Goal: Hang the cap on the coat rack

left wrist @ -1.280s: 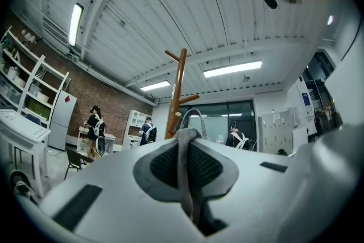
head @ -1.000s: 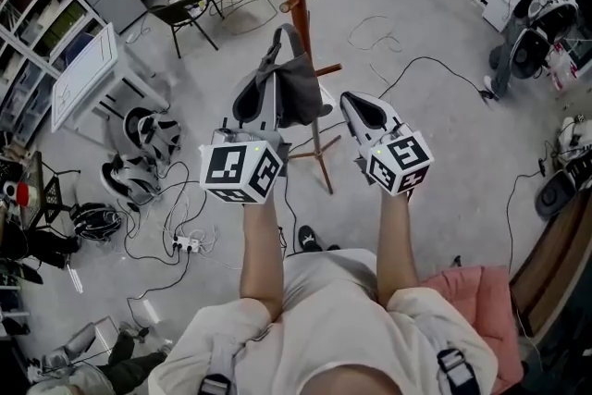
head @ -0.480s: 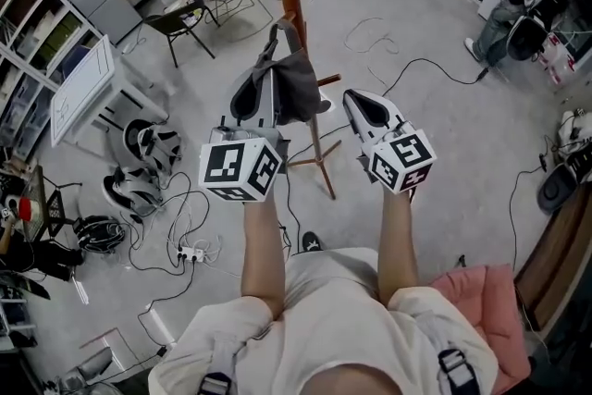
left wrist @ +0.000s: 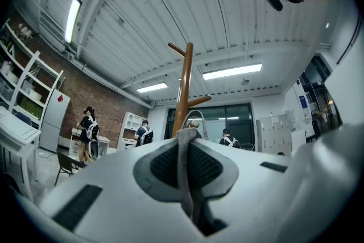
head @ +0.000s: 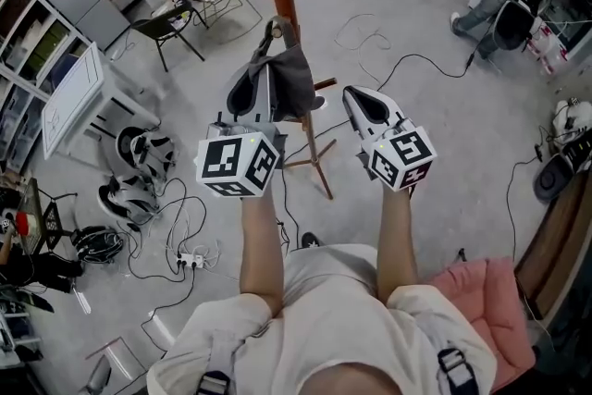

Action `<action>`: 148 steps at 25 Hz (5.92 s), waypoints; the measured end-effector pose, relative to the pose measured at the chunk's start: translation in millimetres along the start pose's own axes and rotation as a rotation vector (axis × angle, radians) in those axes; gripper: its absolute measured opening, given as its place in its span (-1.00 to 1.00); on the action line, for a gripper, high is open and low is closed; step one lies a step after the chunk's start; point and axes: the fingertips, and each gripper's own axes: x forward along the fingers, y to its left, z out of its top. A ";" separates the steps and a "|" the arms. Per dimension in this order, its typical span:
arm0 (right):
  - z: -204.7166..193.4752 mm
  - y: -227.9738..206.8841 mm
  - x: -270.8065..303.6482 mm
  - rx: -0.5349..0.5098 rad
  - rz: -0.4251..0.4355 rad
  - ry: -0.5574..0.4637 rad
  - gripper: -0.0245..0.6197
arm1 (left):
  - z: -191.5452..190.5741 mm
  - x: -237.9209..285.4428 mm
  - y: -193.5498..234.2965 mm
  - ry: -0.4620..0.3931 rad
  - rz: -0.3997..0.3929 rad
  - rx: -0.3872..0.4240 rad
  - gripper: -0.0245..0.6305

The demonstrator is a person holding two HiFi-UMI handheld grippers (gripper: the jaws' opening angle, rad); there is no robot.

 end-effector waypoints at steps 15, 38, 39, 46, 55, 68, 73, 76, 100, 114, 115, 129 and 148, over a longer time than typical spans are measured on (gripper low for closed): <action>-9.8 -16.9 0.9 0.011 -0.048 0.046 -0.91 | -30.9 25.8 4.0 0.071 -0.027 -0.033 -0.87; -31.8 9.3 -7.5 0.056 0.001 0.041 -0.91 | -59.9 -11.0 -4.7 0.145 -0.033 0.012 -0.69; -33.6 11.9 -9.5 0.057 0.010 0.040 -0.91 | -61.8 -16.5 -3.7 0.146 -0.021 0.013 -0.69; -46.0 30.8 -35.5 0.065 0.058 0.041 -0.91 | -74.9 -59.5 -16.0 0.163 0.040 0.023 -0.69; -57.8 51.7 -71.1 0.056 0.065 0.058 -0.91 | -97.4 -119.7 -38.1 0.200 0.077 0.018 -0.69; -68.0 66.3 -109.0 0.025 0.070 0.080 -0.91 | -122.9 -177.4 -58.0 0.245 0.110 0.017 -0.69; -65.3 67.6 -111.8 0.019 0.070 0.074 -0.91 | -107.0 -178.1 -55.3 0.212 0.122 0.055 -0.70; -58.4 67.6 -111.5 0.002 0.071 0.065 -0.91 | -101.4 -179.8 -54.0 0.182 0.134 0.057 -0.78; -81.6 68.3 -109.8 0.070 0.064 0.132 -0.91 | -118.7 -219.4 -36.1 0.237 0.191 0.101 -0.90; -90.6 81.6 -106.6 0.040 0.116 0.177 -0.91 | -122.2 -215.9 -41.4 0.230 0.190 0.088 -0.90; -90.9 79.8 -106.3 0.041 0.114 0.175 -0.91 | -123.1 -214.3 -41.3 0.230 0.189 0.087 -0.90; -78.6 73.5 -105.9 0.003 0.055 0.114 -0.91 | -133.5 -200.9 -49.8 0.256 0.149 0.087 -0.90; -73.8 78.6 -100.3 0.003 0.061 0.104 -0.91 | -124.4 -208.4 -38.7 0.246 0.167 0.087 -0.90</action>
